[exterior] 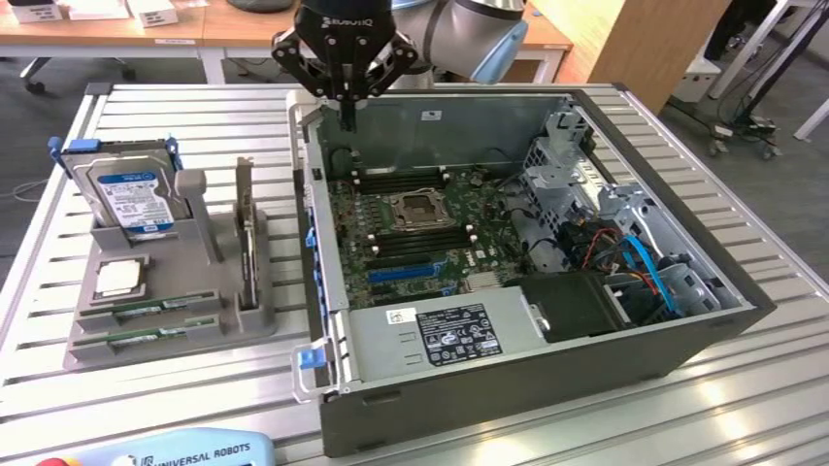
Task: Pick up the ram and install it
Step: 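Reach for the ram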
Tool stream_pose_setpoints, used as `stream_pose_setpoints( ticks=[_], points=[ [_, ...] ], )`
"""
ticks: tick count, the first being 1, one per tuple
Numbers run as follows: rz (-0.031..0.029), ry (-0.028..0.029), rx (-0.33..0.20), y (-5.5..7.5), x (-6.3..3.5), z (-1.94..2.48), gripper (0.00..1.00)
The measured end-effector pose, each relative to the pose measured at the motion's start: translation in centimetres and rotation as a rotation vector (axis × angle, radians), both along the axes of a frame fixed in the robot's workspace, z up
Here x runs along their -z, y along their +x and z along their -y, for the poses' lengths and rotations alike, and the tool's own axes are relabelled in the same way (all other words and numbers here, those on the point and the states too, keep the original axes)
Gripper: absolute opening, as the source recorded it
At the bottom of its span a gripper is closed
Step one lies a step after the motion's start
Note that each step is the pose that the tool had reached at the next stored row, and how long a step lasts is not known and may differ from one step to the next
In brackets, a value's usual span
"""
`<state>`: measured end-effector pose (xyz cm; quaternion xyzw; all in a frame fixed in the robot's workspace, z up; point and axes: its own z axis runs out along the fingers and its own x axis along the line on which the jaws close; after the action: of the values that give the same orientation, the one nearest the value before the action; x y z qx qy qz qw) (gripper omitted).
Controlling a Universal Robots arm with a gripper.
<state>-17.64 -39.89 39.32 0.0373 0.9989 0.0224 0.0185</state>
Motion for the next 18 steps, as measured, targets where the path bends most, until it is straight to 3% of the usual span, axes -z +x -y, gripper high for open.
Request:
stream_pose_setpoints(
  ticks=[9,18],
  points=[
    [0.004,-0.0001,0.0,-2.2,0.01,0.0,0.1],
    [0.0136,-0.0001,0.0,-4.9,0.01,0.0,0.1]
  ],
)
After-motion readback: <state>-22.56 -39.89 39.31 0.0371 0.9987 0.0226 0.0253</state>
